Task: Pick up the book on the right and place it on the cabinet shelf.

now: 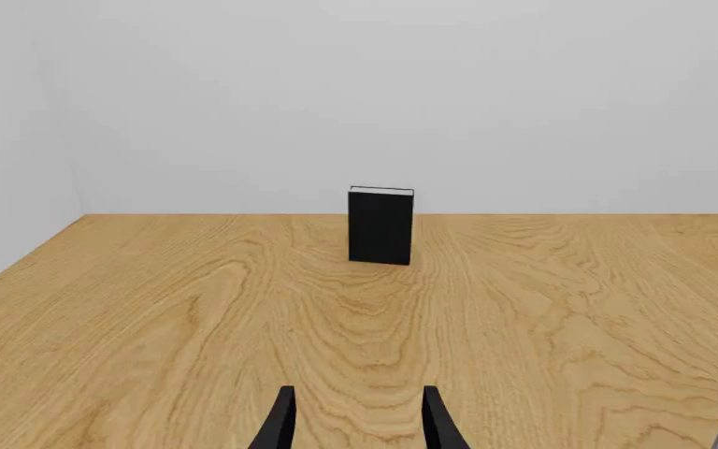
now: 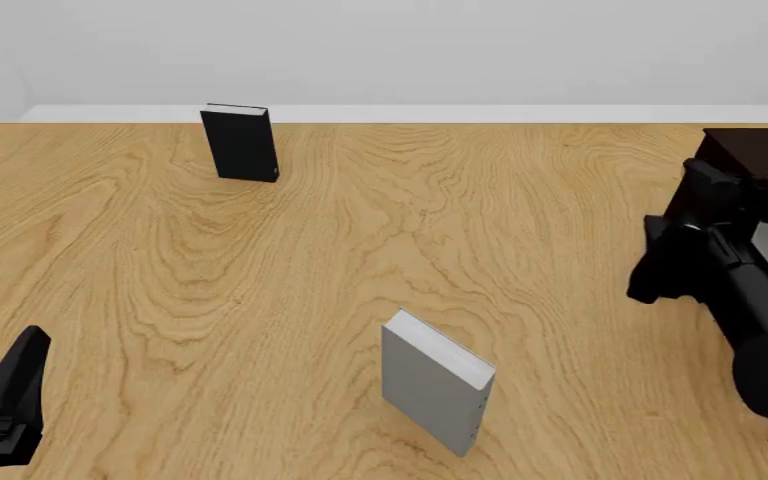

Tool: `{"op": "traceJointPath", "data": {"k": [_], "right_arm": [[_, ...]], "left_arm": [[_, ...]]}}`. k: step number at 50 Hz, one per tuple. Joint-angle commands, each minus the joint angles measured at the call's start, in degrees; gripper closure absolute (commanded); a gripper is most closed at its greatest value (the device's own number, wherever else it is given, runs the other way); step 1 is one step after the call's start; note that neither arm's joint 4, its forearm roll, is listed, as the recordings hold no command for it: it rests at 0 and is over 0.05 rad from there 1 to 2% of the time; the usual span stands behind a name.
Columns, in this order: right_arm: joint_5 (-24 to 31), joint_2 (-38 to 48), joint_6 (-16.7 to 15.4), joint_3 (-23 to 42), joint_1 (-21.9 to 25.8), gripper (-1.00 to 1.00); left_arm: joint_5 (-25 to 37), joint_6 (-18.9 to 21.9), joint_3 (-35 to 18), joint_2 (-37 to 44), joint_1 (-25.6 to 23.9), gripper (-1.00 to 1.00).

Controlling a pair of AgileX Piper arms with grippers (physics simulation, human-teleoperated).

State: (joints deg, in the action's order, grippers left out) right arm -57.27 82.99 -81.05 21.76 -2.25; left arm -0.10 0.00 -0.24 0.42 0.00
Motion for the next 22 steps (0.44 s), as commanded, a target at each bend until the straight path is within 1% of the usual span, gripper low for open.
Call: {"op": "traceJointPath", "data": {"k": [1, 8, 10, 11, 12, 13, 14, 16, 17, 18, 22], "right_arm": [[11.8, -12.6, 4.0, 1.6, 2.7, -1.0], [21.9, -22.2, 8.1, 2.8, 3.7, -1.0], [24.1, -24.6, 8.6, 2.8, 3.8, -1.0], [27.6, -27.5, 10.9, 3.9, 3.7, -1.0], [29.3, -28.7, 11.7, 4.4, 3.8, -1.0], [30.6, -30.1, 11.1, 4.0, 3.9, -1.0], [32.5, -32.2, 11.5, 4.5, 4.0, -1.0], [36.5, -35.3, 13.4, 6.1, 3.5, -1.0], [38.5, -37.0, 13.3, 6.4, 3.5, -1.0], [39.4, -37.8, 13.2, 6.5, 3.8, -1.0], [45.5, -42.1, 15.7, 8.9, 4.0, -1.0]], "left_arm": [[0.0, 0.0, 0.0, 0.0, 0.0, -1.0], [0.0, 0.0, 0.0, 0.0, 0.0, -1.0], [0.0, 0.0, 0.0, 0.0, 0.0, -1.0], [0.0, 0.0, 0.0, 0.0, 0.0, -1.0], [0.0, 0.0, 0.0, 0.0, 0.0, -1.0], [0.0, 0.0, 0.0, 0.0, 0.0, -1.0], [0.0, 0.0, 0.0, 0.0, 0.0, -1.0], [0.0, 0.0, 0.0, 0.0, 0.0, -1.0], [0.0, 0.0, 0.0, 0.0, 0.0, -1.0], [0.0, 0.0, 0.0, 0.0, 0.0, -1.0], [0.0, 0.0, 0.0, 0.0, 0.0, -1.0]]}}
